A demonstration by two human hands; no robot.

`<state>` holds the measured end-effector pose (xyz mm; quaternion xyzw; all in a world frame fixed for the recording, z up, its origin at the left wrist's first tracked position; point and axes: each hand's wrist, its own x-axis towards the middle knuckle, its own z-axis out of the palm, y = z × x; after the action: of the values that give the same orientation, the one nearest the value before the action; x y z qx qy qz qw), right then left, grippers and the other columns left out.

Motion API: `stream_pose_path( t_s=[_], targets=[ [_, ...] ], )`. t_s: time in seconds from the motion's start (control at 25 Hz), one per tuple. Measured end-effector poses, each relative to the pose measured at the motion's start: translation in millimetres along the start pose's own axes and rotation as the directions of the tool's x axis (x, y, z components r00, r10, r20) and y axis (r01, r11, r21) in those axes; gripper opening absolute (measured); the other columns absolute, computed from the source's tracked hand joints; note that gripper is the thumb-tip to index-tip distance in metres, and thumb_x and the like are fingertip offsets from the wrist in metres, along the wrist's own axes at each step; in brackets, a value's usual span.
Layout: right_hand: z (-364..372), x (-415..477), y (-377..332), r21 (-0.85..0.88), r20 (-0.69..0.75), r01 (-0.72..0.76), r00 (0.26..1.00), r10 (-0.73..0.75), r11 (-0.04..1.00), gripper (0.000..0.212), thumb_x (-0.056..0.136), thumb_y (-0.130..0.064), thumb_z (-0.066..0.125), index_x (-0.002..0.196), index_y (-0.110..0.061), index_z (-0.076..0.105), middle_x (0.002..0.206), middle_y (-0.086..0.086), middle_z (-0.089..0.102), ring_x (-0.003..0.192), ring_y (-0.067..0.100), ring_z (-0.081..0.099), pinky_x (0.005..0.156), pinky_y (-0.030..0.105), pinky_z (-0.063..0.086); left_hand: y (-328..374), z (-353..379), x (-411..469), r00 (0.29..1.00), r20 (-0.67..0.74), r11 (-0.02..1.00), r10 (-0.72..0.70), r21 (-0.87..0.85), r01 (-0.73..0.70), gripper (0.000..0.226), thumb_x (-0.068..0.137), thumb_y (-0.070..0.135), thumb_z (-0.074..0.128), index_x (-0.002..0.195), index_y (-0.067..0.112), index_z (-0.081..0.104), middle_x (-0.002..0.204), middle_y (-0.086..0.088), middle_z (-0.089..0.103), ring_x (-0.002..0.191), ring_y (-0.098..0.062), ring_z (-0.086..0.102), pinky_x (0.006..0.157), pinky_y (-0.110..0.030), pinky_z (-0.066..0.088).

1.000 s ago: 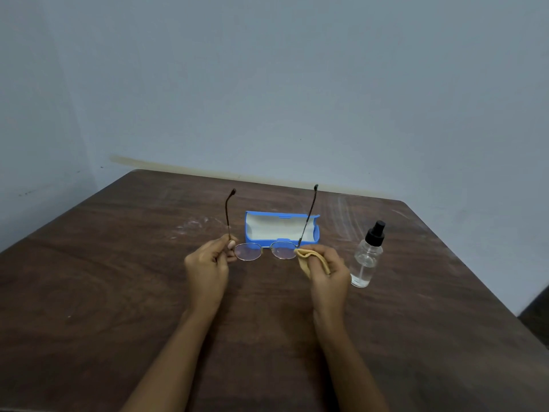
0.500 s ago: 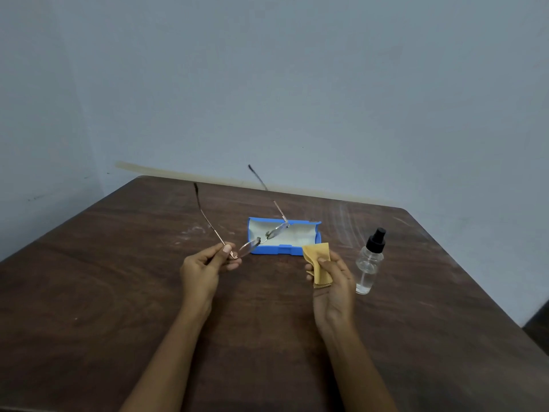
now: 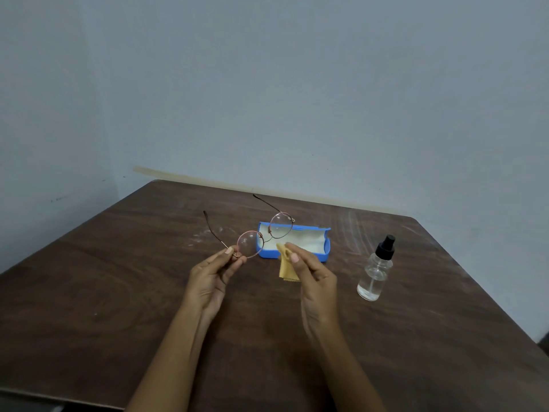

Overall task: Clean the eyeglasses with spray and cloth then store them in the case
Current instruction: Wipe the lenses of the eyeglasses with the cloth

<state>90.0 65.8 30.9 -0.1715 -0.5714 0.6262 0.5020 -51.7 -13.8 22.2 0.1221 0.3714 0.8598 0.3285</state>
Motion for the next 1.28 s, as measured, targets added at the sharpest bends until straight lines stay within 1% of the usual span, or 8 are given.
stream_pose_path(
  t_s=[0.08, 0.2, 0.32, 0.44, 0.64, 0.92, 1.12, 1.28],
  targets=[
    [14.4, -1.7, -1.8, -0.221, 0.045, 0.221, 0.975, -0.216, 0.950, 0.021, 0.081, -0.005, 0.064, 0.097, -0.016, 0.071, 0.099, 0.000, 0.071, 0.097, 0.004, 0.063, 0.084, 0.018, 0.050, 0.7, -0.2, 0.5, 1.000, 0.005, 1.000, -0.017, -0.018, 0.017, 0.043, 0.087, -0.006, 0.047, 0.054, 0.006, 0.072, 0.056, -0.002, 0.070, 0.055, -0.011, 0.068, 0.052, -0.014, 0.054],
    [34.8, 3.6, -2.0, -0.499, 0.191, 0.553, 0.821, -0.538, 0.667, 0.027, 0.078, 0.009, 0.061, 0.099, -0.004, 0.070, 0.095, 0.008, 0.070, 0.092, 0.009, 0.062, 0.082, 0.014, 0.048, 0.7, 1.5, -0.2, 1.000, 0.002, 0.999, -0.014, -0.035, 0.014, 0.043, 0.086, -0.007, 0.047, 0.054, 0.005, 0.071, 0.055, -0.002, 0.070, 0.054, -0.010, 0.067, 0.053, -0.015, 0.054],
    [45.8, 11.2, 2.2, -0.626, 0.368, 0.674, 0.698, -0.615, 0.391, 0.029, 0.076, 0.012, 0.059, 0.099, -0.001, 0.070, 0.097, 0.011, 0.071, 0.088, 0.022, 0.062, 0.079, 0.024, 0.048, 0.3, 2.4, -2.2, 1.000, -0.009, 0.998, -0.021, -0.064, 0.020, 0.040, 0.086, -0.008, 0.047, 0.055, 0.002, 0.071, 0.057, -0.004, 0.070, 0.054, -0.010, 0.067, 0.053, -0.016, 0.055],
    [47.9, 14.8, 7.8, -0.654, 0.454, 0.712, 0.639, -0.621, 0.255, 0.021, 0.082, -0.002, 0.056, 0.097, -0.001, 0.070, 0.096, 0.008, 0.072, 0.083, 0.024, 0.060, 0.070, 0.031, 0.053, 2.0, 2.8, -1.9, 0.999, 0.002, 0.993, -0.053, -0.107, 0.053, 0.037, 0.086, -0.009, 0.046, 0.059, 0.000, 0.070, 0.060, -0.006, 0.071, 0.055, -0.009, 0.067, 0.052, -0.015, 0.054],
    [38.9, 13.4, 15.9, -0.626, 0.578, 0.763, 0.592, -0.561, 0.161, 0.021, 0.082, -0.005, 0.057, 0.097, -0.003, 0.071, 0.096, 0.008, 0.073, 0.085, 0.024, 0.064, 0.066, 0.031, 0.056, 3.5, 3.2, -0.7, 0.991, -0.009, 0.985, -0.133, -0.115, 0.131, 0.039, 0.086, -0.007, 0.046, 0.057, 0.002, 0.071, 0.059, -0.005, 0.071, 0.055, -0.009, 0.067, 0.050, -0.013, 0.052],
    [24.2, 18.6, 9.0, -0.676, 0.511, 0.704, 0.660, -0.551, 0.216, 0.022, 0.076, 0.009, 0.063, 0.096, 0.000, 0.069, 0.094, 0.012, 0.071, 0.087, 0.026, 0.066, 0.078, 0.028, 0.051, 6.0, 6.3, -2.4, 0.986, -0.018, 0.982, -0.169, -0.090, 0.166, 0.015, 0.087, -0.004, 0.049, 0.080, -0.003, 0.062, 0.058, -0.005, 0.070, 0.052, -0.009, 0.066, 0.049, -0.012, 0.052],
    [39.4, 23.1, 5.5, -0.639, 0.509, 0.727, 0.644, -0.571, 0.250, 0.022, 0.083, 0.004, 0.058, 0.104, 0.004, 0.065, 0.100, 0.017, 0.068, 0.091, 0.027, 0.064, 0.083, 0.031, 0.051, 6.1, 7.7, -5.1, 0.990, 0.004, 0.987, -0.142, -0.079, 0.142, 0.017, 0.087, -0.004, 0.047, 0.081, -0.004, 0.063, 0.061, -0.004, 0.071, 0.055, -0.009, 0.067, 0.051, -0.012, 0.053],
    [38.4, 15.8, 12.6, -0.574, 0.607, 0.794, 0.578, -0.545, 0.202, 0.021, 0.087, -0.004, 0.054, 0.102, 0.002, 0.067, 0.102, 0.012, 0.070, 0.088, 0.025, 0.064, 0.074, 0.031, 0.054, 6.9, 7.0, -4.3, 0.985, 0.019, 0.979, -0.169, -0.111, 0.171, 0.033, 0.087, -0.006, 0.045, 0.067, 0.000, 0.070, 0.061, -0.005, 0.071, 0.054, -0.009, 0.067, 0.050, -0.011, 0.052]
  ],
)
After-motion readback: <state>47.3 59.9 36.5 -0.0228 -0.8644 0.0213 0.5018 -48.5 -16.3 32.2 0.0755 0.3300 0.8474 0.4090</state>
